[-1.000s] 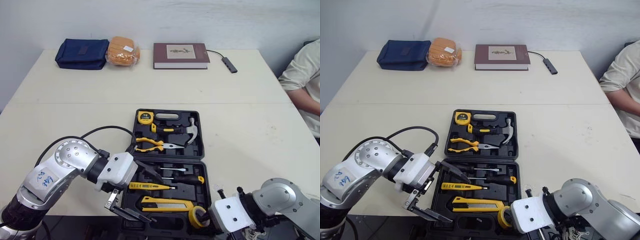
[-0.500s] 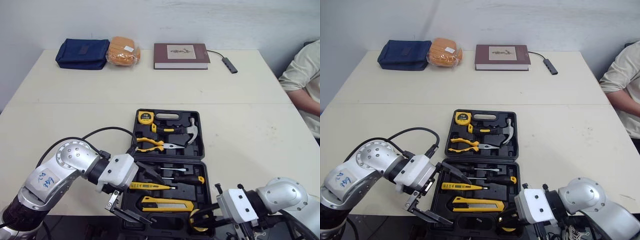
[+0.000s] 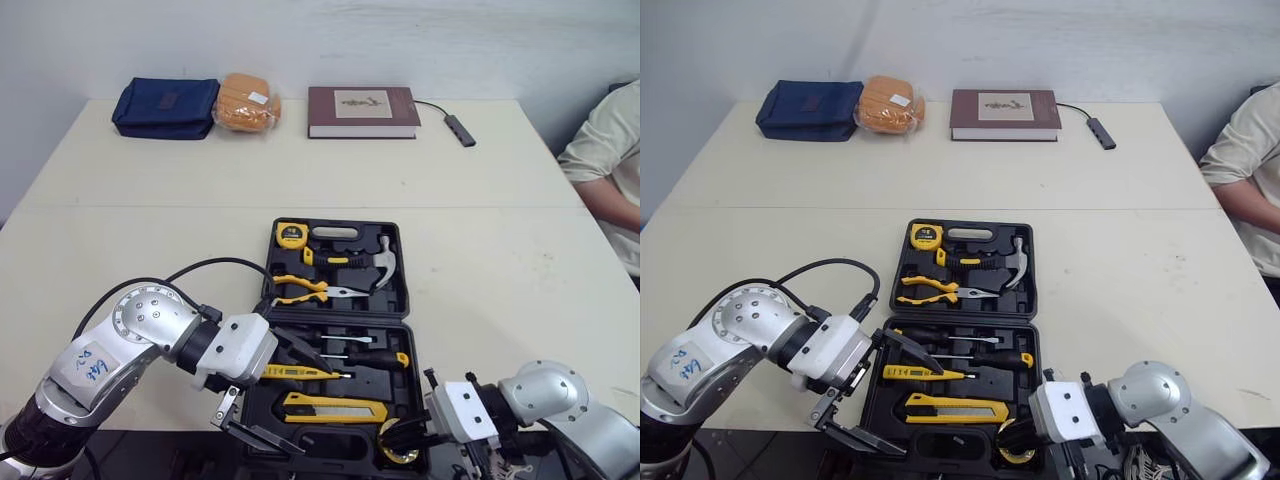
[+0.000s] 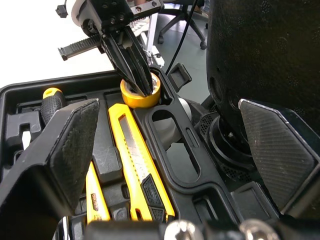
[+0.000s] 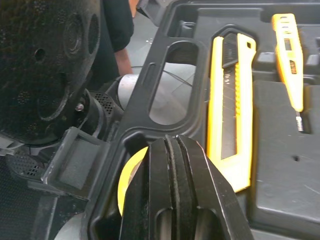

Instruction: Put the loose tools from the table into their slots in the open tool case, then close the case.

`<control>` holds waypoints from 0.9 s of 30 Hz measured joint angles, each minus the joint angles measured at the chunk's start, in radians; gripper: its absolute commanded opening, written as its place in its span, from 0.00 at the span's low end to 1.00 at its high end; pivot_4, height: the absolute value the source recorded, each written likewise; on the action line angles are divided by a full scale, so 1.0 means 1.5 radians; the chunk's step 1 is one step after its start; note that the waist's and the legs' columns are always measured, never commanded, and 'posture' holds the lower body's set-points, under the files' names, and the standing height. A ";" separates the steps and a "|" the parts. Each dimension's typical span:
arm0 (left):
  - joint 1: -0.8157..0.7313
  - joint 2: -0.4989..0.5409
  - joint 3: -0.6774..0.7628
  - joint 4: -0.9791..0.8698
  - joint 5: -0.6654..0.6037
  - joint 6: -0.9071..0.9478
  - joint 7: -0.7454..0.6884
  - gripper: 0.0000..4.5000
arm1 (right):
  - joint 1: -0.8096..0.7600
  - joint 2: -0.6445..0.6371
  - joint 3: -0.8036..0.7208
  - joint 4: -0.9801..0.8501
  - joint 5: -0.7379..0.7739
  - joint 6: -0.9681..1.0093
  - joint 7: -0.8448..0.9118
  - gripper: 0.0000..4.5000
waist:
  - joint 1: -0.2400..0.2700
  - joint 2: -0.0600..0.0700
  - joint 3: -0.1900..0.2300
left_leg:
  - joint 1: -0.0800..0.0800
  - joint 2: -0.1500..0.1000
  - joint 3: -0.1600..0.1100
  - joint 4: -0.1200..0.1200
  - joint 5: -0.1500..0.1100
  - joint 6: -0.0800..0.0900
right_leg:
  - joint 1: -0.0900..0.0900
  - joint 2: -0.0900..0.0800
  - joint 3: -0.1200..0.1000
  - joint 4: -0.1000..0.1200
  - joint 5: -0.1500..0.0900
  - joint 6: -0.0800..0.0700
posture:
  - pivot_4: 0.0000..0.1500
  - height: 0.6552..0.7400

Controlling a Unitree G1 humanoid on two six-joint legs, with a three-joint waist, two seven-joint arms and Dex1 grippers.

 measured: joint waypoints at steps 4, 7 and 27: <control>0.000 0.000 0.000 0.000 0.001 -0.001 0.001 1.00 | 0.003 -0.001 0.001 0.001 -0.005 -0.003 0.000 0.01 | 0.000 0.000 0.000 | 0.000 0.000 0.000 0.000 0.000 0.000 | 0.000 0.000 0.000 0.000 0.000 0.000 | 1.00 1.00; 0.001 0.000 0.000 0.000 0.002 -0.006 0.001 1.00 | 0.009 -0.001 0.001 0.010 -0.008 -0.012 0.000 0.01 | 0.000 0.000 0.000 | 0.000 0.000 0.000 0.000 0.000 0.000 | 0.000 0.000 0.000 0.000 0.000 0.000 | 1.00 1.00; 0.004 0.000 0.000 0.021 0.017 -0.030 -0.014 1.00 | 0.053 0.001 -0.017 0.075 -0.007 -0.117 -0.007 0.01 | 0.000 0.000 0.000 | 0.001 0.000 0.000 0.000 0.000 0.000 | 0.001 0.000 0.000 0.000 0.000 0.000 | 1.00 1.00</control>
